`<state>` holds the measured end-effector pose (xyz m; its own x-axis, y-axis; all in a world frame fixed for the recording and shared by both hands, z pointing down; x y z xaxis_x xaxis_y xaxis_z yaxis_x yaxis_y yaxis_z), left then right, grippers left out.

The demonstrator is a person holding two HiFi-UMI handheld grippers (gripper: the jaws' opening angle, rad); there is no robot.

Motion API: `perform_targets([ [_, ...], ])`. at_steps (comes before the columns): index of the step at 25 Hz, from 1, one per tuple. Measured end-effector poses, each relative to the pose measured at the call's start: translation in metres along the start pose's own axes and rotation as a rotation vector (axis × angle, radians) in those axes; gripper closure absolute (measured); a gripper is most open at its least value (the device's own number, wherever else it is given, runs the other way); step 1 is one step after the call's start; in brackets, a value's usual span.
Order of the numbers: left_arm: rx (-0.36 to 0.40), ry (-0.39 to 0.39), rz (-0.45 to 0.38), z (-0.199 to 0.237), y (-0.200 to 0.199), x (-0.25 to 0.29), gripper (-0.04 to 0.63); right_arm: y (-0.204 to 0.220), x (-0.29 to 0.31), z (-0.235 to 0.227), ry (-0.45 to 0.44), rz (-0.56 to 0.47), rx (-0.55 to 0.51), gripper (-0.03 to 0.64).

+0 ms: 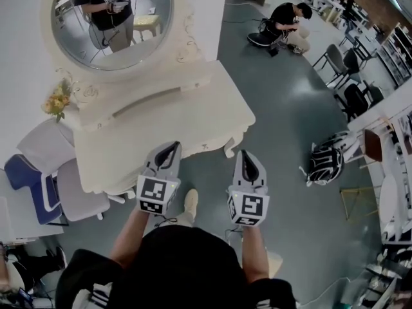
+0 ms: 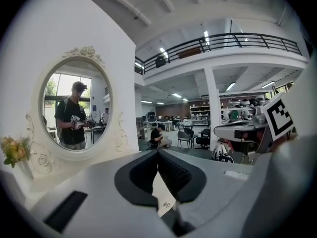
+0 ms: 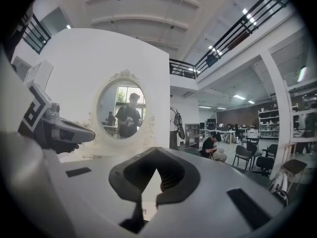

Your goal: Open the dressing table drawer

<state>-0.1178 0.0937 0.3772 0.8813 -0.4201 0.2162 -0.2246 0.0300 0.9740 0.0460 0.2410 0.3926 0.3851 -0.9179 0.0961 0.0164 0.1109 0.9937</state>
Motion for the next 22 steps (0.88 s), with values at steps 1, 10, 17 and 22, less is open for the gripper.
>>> perform_targets([
  [1,-0.002,0.003,0.002,0.006,0.0,0.008,0.592,0.0,0.01,0.0,0.004,0.008,0.002,0.618],
  [10,-0.017,0.013,0.009,0.055,-0.003,0.065,0.592,-0.004,0.084,0.001,-0.001,0.039,-0.006,0.618],
  [17,-0.028,-0.01,0.008,0.094,0.001,0.096,0.592,-0.009,0.135,0.009,-0.025,0.023,-0.023,0.618],
  [22,-0.033,-0.025,0.022,0.11,0.004,0.115,0.592,-0.007,0.164,0.01,-0.048,0.018,-0.023,0.618],
])
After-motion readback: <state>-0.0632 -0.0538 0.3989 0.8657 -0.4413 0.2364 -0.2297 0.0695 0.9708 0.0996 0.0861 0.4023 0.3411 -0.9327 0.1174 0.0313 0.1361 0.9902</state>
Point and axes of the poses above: the fingertips, and each gripper's own axes: x forward along the fingers, z to its left, y out of its underside, the point moved 5 cm from there along -x, backward along the fingers, and after that the axes turned 1 degree about -y, right-handed, at the moved point
